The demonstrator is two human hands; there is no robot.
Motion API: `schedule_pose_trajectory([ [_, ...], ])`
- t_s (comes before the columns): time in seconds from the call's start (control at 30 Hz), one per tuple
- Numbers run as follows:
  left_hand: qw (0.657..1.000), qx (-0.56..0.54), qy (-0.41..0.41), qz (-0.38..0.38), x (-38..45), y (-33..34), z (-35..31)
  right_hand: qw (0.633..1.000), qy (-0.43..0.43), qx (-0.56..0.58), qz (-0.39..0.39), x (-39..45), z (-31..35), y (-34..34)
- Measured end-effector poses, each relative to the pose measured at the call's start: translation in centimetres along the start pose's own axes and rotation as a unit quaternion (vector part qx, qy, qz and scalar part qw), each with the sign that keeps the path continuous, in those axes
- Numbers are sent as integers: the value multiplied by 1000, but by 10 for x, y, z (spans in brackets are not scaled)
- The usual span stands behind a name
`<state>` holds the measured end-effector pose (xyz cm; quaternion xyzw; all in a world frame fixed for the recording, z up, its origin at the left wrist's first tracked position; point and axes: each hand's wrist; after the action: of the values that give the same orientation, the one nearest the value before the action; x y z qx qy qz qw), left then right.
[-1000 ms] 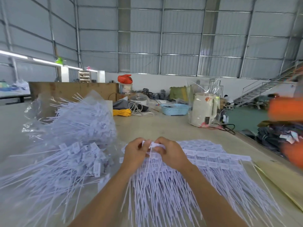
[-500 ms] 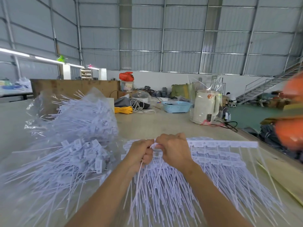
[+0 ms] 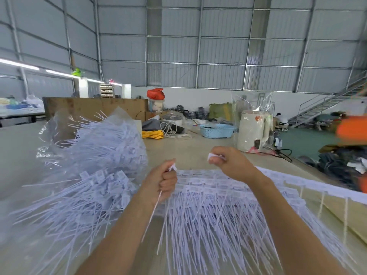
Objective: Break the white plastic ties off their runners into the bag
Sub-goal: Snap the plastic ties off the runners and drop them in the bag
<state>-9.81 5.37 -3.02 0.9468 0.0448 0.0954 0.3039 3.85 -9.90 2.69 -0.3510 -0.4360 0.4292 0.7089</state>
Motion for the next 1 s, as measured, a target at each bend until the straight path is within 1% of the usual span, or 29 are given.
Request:
schedule_pose_trajectory([
  [0.03, 994, 99, 11, -53, 4, 1, 6, 999, -17, 41, 16, 1, 4, -1],
  [0.07, 978, 185, 39, -88, 9, 3, 13, 996, -37, 71, 30, 2, 11, 0],
  [0.13, 953, 270, 90, -102, 18, 11, 29, 988, -68, 117, 76, 6, 24, 4],
  [0.2, 945, 288, 109, -108, 23, 19, 35, 976, -80, 166, 115, 10, 29, 15],
  [0.23, 950, 271, 107, -116, 24, 22, 35, 972, -71, 193, 115, 12, 29, 22],
  [0.3, 963, 226, 93, -113, 24, 24, 35, 967, -47, 238, 80, 13, 27, 34],
  [0.33, 966, 217, 91, -108, 24, 24, 37, 969, -42, 237, 52, 15, 24, 39],
  [0.4, 968, 203, 100, -106, 22, 22, 39, 985, -34, 169, 1, 17, 20, 44],
  [0.43, 964, 216, 111, -108, 21, 21, 39, 991, -29, 132, -20, 18, 18, 45],
  [0.47, 949, 261, 128, -119, 21, 20, 40, 993, -29, 112, -32, 17, 17, 46],
  [0.53, 908, 356, 172, -141, 22, 19, 44, 993, -32, 109, -32, 13, 11, 49],
  [0.57, 895, 373, 187, -156, 23, 19, 45, 995, -22, 94, -26, 11, 7, 50],
  [0.63, 898, 354, 192, -179, 22, 19, 47, 999, 10, 41, 6, 7, -3, 49],
  [0.7, 896, 357, 187, -184, 23, 19, 47, 997, 9, 55, 46, 2, -6, 50],
  [0.73, 888, 382, 180, -181, 23, 18, 48, 996, 1, 69, 54, -1, -7, 53],
  [0.8, 863, 439, 167, -185, 24, 15, 49, 996, -5, 83, 44, -4, -7, 57],
  [0.83, 856, 454, 161, -190, 25, 14, 49, 996, -6, 79, 34, -5, -6, 59],
  [0.93, 863, 442, 138, -200, 24, 11, 50, 999, 5, 36, 6, -5, -6, 65],
  [1.0, 856, 454, 116, -220, 25, 10, 47, 1000, 20, -1, -17, -5, -6, 68],
])
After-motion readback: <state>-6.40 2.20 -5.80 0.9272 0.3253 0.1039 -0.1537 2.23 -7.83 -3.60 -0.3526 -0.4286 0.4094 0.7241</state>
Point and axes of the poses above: each hand's wrist, its own x-axis towards the middle knuckle, its own y-axis out of the palm, z = x × y, and after that the axes turned 15 degrees about z, right-handed
